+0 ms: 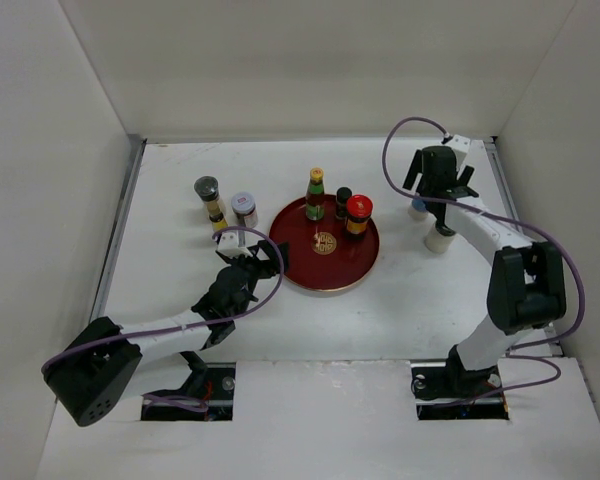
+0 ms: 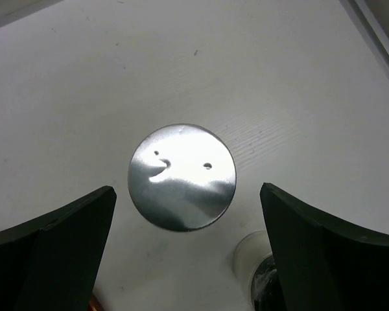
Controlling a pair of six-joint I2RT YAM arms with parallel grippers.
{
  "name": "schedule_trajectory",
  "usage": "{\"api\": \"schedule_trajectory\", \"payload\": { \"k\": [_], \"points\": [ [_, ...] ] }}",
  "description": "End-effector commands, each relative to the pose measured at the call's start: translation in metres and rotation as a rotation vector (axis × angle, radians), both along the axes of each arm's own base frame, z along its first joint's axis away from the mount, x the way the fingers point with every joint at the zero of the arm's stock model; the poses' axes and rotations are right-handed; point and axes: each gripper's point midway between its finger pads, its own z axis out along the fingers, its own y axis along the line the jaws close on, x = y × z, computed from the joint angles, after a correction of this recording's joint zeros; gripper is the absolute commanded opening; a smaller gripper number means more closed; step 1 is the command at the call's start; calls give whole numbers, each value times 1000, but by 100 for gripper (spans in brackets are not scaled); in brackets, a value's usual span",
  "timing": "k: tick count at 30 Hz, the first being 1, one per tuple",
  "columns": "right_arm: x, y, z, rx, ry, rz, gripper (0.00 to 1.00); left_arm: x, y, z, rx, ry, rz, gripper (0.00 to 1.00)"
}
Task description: Organize the condiment bottles
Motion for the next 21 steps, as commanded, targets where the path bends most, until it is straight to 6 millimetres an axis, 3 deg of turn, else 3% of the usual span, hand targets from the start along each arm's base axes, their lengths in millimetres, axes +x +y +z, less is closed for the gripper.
{"api": "schedule_trajectory", "payload": {
  "k": [1, 3, 8, 11, 14, 17, 21],
  "points": [
    [24, -3, 24, 47, -75, 10, 100, 0, -4, 6, -31, -17, -13, 85],
    [31, -4, 21, 52, -73, 16, 98, 0, -4, 7, -32, -18, -14, 85],
    [34, -3, 29, 43, -101, 24, 56, 0, 0, 8, -36, -23, -5, 85],
    [27, -5, 49, 50, -148, 18, 44, -1, -2, 8, -38, -24, -11, 85],
    [12, -4, 93, 42, -252, 14, 43, -1, -3, 5, -31, -16, -12, 85],
    [-11, 13, 143, 26, -371, 53, 43, -2, -3, 8, -37, -23, -14, 85],
    [-50, 61, 194, 35, -490, 183, 44, 0, 1, 8, -39, -25, -2, 85]
  ]
}}
